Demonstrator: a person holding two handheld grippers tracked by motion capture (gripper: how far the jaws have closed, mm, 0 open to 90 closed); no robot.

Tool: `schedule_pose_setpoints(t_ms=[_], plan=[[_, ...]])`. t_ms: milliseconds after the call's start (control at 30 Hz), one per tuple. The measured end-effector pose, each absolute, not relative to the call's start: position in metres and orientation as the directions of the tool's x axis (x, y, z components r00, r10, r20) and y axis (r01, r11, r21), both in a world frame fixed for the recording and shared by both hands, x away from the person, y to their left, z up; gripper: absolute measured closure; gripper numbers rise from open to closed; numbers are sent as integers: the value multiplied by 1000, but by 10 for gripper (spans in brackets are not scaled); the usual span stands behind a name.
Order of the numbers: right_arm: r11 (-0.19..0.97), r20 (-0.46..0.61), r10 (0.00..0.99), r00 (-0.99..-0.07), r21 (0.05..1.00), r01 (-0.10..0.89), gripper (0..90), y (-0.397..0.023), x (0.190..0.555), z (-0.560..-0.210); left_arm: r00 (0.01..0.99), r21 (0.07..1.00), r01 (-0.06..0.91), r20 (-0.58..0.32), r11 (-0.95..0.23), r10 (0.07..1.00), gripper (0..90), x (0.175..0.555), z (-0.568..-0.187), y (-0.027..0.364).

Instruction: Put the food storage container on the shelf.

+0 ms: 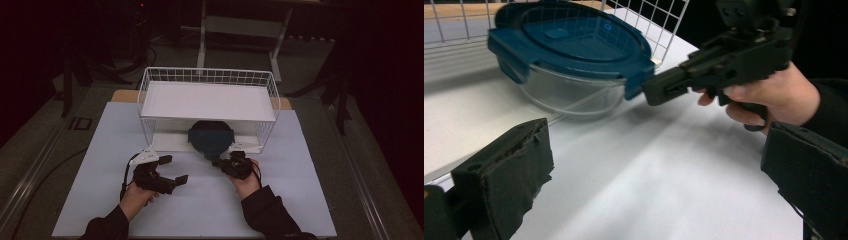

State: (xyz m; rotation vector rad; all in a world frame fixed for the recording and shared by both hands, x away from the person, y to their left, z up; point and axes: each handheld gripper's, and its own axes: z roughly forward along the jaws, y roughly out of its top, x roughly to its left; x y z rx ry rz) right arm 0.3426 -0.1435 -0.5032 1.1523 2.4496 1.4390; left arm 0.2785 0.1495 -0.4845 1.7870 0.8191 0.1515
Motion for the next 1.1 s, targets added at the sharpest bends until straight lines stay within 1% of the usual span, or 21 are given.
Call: schedule_pose_setpoints(t_ms=[200,533,767,833,900,967,1100], plan=[[264,286,661,-694,776,572,900,-140,354,-507,750,882,449,-286,-142,597,3,279,-484,151],[262,265,680,-684,783,564,899,-134,370,-508,755,883,446,-284,-146,591,4,279,-485,151],[245,270,694,-667,783,572,899,-131,380,-508,758,885,443,-283,-143,588,4,279,-484,152],[243,277,689,-670,782,574,900,-130,383,-508,758,885,442,-283,-143,588,3,278,-484,152],[255,260,688,-677,787,562,898,-126,382,-509,759,886,440,-280,-147,588,3,278,-484,152],[239,280,685,-673,786,570,875,-125,380,-508,760,886,440,-279,-149,587,4,277,-483,152],[260,260,661,-704,800,540,741,-123,370,-502,769,890,426,-263,-161,582,3,276,-481,151]])
